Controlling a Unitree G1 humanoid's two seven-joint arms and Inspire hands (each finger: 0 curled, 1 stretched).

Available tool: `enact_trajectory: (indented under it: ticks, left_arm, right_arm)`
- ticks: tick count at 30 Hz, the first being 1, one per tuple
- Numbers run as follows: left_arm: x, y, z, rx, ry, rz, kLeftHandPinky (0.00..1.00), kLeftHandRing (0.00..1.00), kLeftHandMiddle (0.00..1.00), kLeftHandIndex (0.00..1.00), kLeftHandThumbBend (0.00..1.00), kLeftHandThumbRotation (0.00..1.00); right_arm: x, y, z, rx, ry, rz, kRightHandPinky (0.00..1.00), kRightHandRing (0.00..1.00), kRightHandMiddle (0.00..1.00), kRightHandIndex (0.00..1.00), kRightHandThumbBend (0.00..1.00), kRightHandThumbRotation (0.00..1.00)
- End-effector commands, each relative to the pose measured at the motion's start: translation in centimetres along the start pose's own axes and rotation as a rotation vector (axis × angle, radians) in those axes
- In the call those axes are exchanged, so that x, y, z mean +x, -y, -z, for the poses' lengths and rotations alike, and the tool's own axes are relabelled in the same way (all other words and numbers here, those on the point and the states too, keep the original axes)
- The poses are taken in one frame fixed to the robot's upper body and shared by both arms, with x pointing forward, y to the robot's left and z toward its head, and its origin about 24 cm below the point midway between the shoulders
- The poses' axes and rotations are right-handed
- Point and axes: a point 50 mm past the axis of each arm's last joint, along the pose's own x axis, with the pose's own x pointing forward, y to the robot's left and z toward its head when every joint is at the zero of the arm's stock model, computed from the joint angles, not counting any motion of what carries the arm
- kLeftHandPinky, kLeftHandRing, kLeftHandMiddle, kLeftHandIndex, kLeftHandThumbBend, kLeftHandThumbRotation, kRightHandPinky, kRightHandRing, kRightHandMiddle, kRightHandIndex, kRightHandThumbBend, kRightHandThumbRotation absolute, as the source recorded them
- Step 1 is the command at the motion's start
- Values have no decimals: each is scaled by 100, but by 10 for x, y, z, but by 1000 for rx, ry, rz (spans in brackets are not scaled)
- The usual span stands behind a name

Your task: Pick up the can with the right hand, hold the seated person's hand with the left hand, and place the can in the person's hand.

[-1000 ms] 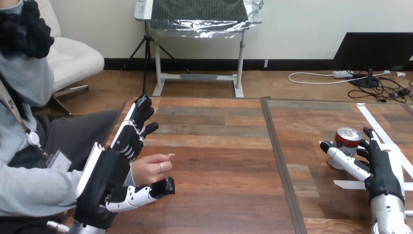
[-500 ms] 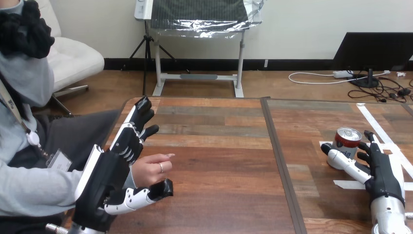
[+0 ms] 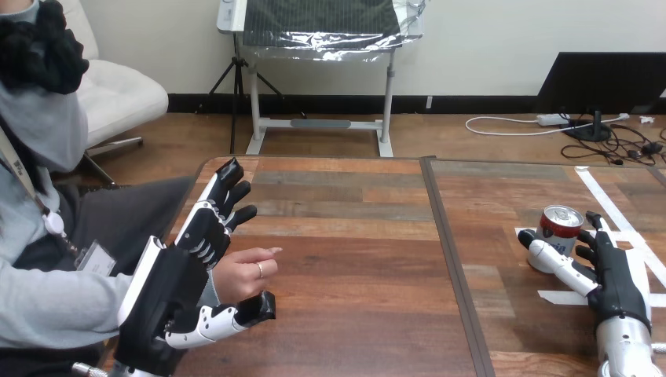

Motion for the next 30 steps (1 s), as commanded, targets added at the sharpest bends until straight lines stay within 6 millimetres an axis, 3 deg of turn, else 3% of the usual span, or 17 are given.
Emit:
enact_trajectory:
  ticks: [1, 14, 30]
  left_arm:
    - [15, -9, -12, 28, 88, 6, 88, 96, 99, 97, 100, 47]
    - [15, -9, -13, -1, 95, 13, 87, 96, 99, 96, 100, 46]
    - [14, -10, -16, 16, 109, 29, 88, 96, 99, 96, 100, 47]
  right_arm:
    - [14, -3, -30, 38, 76, 7, 85, 91, 92, 97, 100, 51]
    - [17, -7, -35, 47, 70, 39, 76, 86, 89, 93, 100, 41]
    - [20, -11, -40, 78, 42, 81, 64, 73, 79, 81, 100, 17]
